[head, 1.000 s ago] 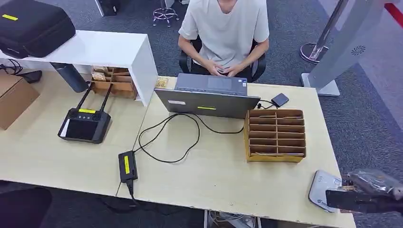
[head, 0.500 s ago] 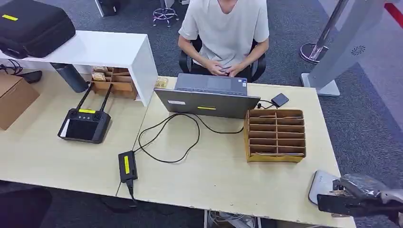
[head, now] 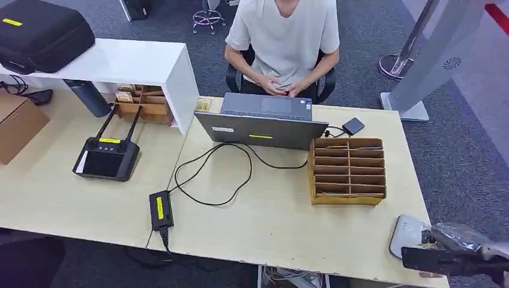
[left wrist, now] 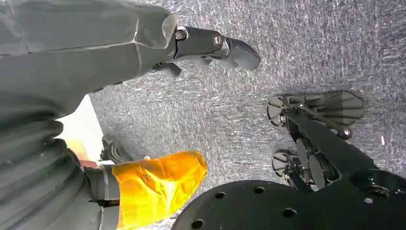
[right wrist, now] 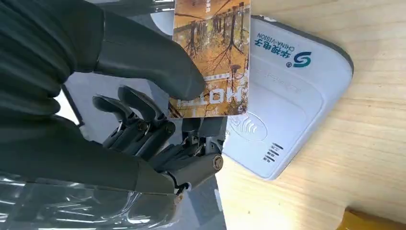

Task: Pass the card to the sensor for recognition and then transmit it.

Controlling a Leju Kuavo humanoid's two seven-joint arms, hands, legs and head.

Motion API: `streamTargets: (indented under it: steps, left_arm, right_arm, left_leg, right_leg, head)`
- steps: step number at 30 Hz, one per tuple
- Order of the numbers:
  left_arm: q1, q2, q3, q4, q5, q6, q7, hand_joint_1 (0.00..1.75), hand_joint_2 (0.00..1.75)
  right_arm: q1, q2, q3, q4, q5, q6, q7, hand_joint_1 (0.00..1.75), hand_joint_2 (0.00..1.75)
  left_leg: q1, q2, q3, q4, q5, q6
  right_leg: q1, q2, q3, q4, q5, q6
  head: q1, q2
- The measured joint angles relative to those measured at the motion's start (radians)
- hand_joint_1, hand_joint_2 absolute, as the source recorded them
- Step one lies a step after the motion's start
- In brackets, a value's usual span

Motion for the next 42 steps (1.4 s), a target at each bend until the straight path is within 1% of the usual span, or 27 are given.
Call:
streamTargets:
  steps: [10,16,19,22,25,32,36,42]
  left_arm:
    - [-0.001,-0.002,0.017,0.0,-0.014,-0.001,0.001,0.0,1.75]
    - [0.0,-0.002,0.02,0.0,-0.021,0.001,0.001,0.0,1.75]
    - [0.0,-0.001,0.021,0.0,-0.021,-0.002,0.001,0.0,1.75]
    - [-0.003,-0.002,0.021,0.0,-0.025,0.006,0.002,0.0,1.75]
    - [-0.001,0.0,0.024,0.0,-0.03,0.0,0.001,0.0,1.75]
    - [-0.006,-0.003,0.03,0.0,-0.033,0.0,0.001,0.0,1.75]
    - [-0.004,-0.002,0.037,0.0,-0.039,0.003,0.002,0.0,1.75]
    - [-0.002,0.005,0.041,0.0,-0.04,0.002,0.002,0.0,1.75]
  right_arm:
    - [0.016,0.004,-0.007,0.001,-0.005,0.002,0.002,1.75,1.75]
    - [0.053,0.005,-0.026,0.004,-0.01,-0.005,0.006,1.75,1.75]
    - [0.07,0.005,-0.033,0.007,-0.006,-0.008,-0.002,1.75,1.75]
    - [0.081,0.008,-0.036,0.008,-0.003,-0.006,0.01,1.75,1.75]
    - [0.097,0.008,-0.049,0.011,-0.004,-0.008,-0.001,1.75,1.75]
    - [0.101,0.017,-0.056,0.012,0.0,-0.002,0.018,1.75,1.75]
    - [0.118,0.016,-0.07,0.014,-0.002,-0.007,0.001,1.75,1.75]
    - [0.137,0.013,-0.088,0.019,-0.004,-0.012,-0.005,1.75,1.75]
  left_leg:
    - [0.0,0.0,0.0,0.0,0.0,0.0]
    - [0.0,0.0,0.0,0.0,0.0,0.0]
    - [0.0,0.0,0.0,0.0,0.0,0.0]
    - [0.0,0.0,0.0,0.0,0.0,0.0]
    - [0.0,0.0,0.0,0.0,0.0,0.0]
    - [0.0,0.0,0.0,0.0,0.0,0.0]
    - [0.0,0.0,0.0,0.0,0.0,0.0]
    - [0.0,0.0,0.0,0.0,0.0,0.0]
  right_leg:
    - [0.0,0.0,0.0,0.0,0.0,0.0]
    - [0.0,0.0,0.0,0.0,0.0,0.0]
    - [0.0,0.0,0.0,0.0,0.0,0.0]
    - [0.0,0.0,0.0,0.0,0.0,0.0]
    - [0.0,0.0,0.0,0.0,0.0,0.0]
    - [0.0,0.0,0.0,0.0,0.0,0.0]
    - [0.0,0.0,0.0,0.0,0.0,0.0]
    - [0.0,0.0,0.0,0.0,0.0,0.0]
  head:
    - [0.0,0.0]
    - [0.0,0.0]
    - [0.0,0.0]
    - [0.0,0.0]
    - [0.0,0.0]
    - [0.0,0.0]
    - [0.0,0.0]
    - [0.0,0.0]
